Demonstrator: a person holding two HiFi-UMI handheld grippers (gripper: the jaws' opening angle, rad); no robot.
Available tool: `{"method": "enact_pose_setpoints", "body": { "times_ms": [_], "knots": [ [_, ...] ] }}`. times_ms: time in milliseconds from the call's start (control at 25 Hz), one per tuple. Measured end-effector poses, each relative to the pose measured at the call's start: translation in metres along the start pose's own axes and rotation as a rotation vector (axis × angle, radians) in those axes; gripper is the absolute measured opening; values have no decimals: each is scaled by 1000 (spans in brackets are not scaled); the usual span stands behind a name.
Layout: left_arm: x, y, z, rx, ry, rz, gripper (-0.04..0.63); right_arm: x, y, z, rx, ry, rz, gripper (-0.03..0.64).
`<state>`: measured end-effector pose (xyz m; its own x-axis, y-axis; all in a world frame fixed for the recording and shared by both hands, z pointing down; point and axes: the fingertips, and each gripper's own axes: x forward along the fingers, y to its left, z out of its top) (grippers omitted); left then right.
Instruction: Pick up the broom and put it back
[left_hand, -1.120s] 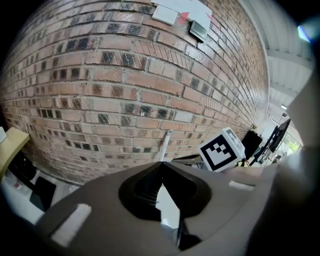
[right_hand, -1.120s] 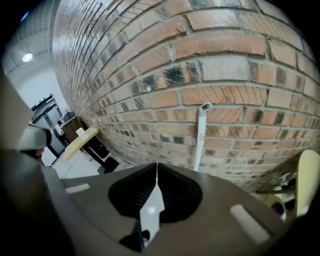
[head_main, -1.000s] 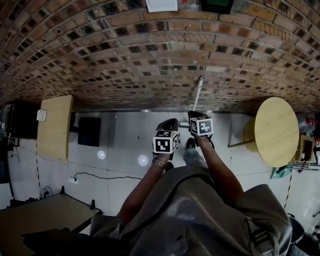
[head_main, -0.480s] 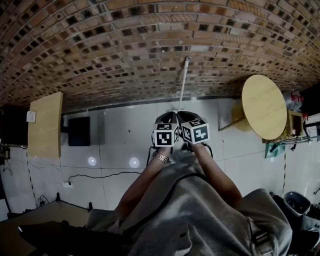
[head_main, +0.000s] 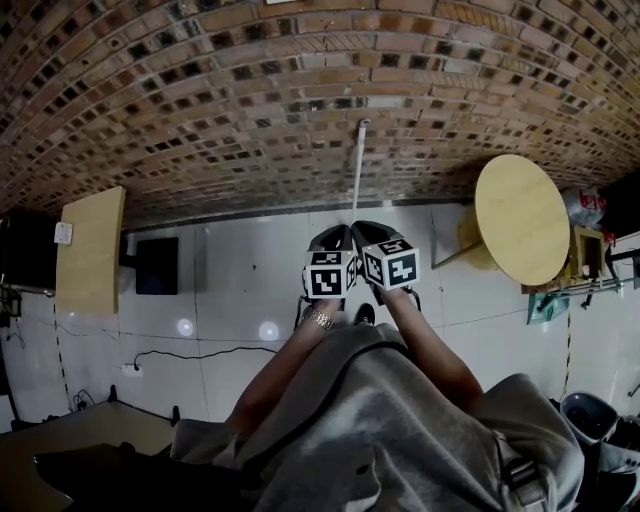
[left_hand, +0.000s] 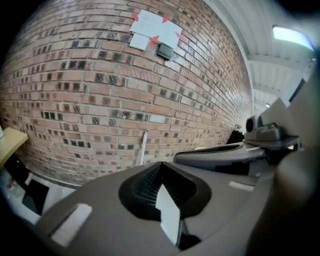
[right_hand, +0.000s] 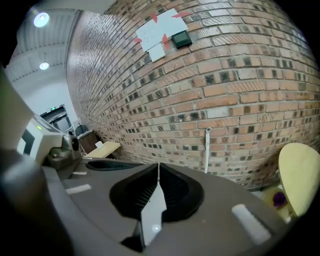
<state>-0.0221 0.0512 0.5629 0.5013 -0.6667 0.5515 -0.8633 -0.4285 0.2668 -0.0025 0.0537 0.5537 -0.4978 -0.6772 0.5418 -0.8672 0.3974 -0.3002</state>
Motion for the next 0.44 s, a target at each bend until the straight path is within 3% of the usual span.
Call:
{"method": "enact_pose_setpoints", "body": {
  "times_ms": [440],
  "knots": [
    [-1, -11, 0, -13, -20, 17, 5, -8, -4, -5, -38, 14, 15, 0]
  ]
}}
